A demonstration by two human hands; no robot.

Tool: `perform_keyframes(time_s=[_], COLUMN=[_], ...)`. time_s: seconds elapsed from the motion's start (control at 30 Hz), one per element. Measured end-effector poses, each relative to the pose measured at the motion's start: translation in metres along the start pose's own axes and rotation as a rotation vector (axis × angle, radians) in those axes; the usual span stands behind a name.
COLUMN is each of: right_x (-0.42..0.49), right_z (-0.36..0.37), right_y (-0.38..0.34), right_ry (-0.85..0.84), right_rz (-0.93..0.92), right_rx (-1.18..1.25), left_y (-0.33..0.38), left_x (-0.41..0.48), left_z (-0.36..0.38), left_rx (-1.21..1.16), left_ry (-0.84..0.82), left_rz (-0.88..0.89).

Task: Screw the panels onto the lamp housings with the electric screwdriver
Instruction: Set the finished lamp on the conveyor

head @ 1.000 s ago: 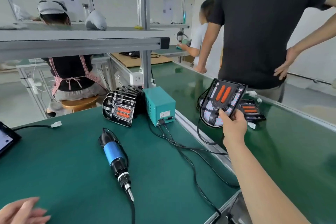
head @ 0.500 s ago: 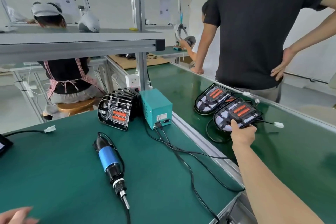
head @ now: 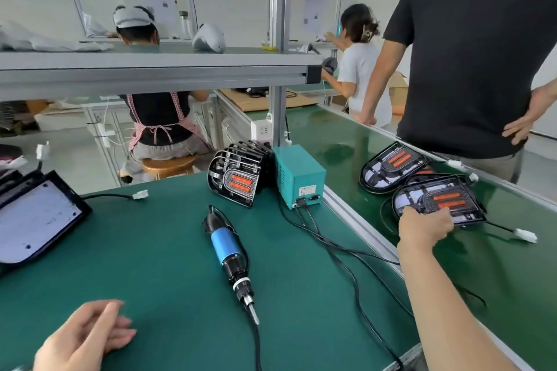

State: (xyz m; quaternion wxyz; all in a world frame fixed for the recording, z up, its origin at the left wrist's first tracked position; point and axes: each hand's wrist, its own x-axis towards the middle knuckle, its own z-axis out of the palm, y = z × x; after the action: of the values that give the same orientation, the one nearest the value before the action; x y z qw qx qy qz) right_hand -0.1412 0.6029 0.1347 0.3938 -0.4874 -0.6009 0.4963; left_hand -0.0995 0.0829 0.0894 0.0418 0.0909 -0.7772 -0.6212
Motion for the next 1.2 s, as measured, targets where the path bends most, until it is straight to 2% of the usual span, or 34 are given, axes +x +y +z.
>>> perform_keyframes(time_s=[0.1,0.27,0.5,0.67,0.77,0.97,1.1,1.2], right_x=[-0.051,-0.149,-0.276,-0.348,-0.377,-0.408,-0.41,-0.418], right_z=[0.015,0.033,0.055,0.077,0.086,0.096,0.113,0.128], right_y=[-0.007,-0.02,-0.027,-0.014,-0.002,0.017,0.017,0.014], right_ry=[-0.222,-0.535,-0.994,-1.211,-1.282,-1.214,-1.209,-1.241], right_rz=[-0.1,-0.179,-0.085,-0.067,-0.128,-0.577,-0.653,-0.689], right_rx=[0.083,0.188,0.254,0.144,-0.007,-0.259,-0.313,-0.321], left_y=[0.002,0.001,0.003,0.008,0.01,0.013,0.021,0.033], left_x=[-0.004,-0.003,-0.008,-0.013,-0.012,0.001,0.026,0.054], left_z=[0.003,0.002,0.003,0.004,0.004,-0.007,-0.046,-0.091], left_rx=[-0.055,-0.022,-0.046,-0.051,-0.09,-0.185,-0.284,-0.193], left_ry=[0.102,0.103,0.126,0.117,0.125,0.142,0.362,0.617], left_rz=[0.078,0.115,0.113,0.068,0.042,-0.006,0.002,0.073])
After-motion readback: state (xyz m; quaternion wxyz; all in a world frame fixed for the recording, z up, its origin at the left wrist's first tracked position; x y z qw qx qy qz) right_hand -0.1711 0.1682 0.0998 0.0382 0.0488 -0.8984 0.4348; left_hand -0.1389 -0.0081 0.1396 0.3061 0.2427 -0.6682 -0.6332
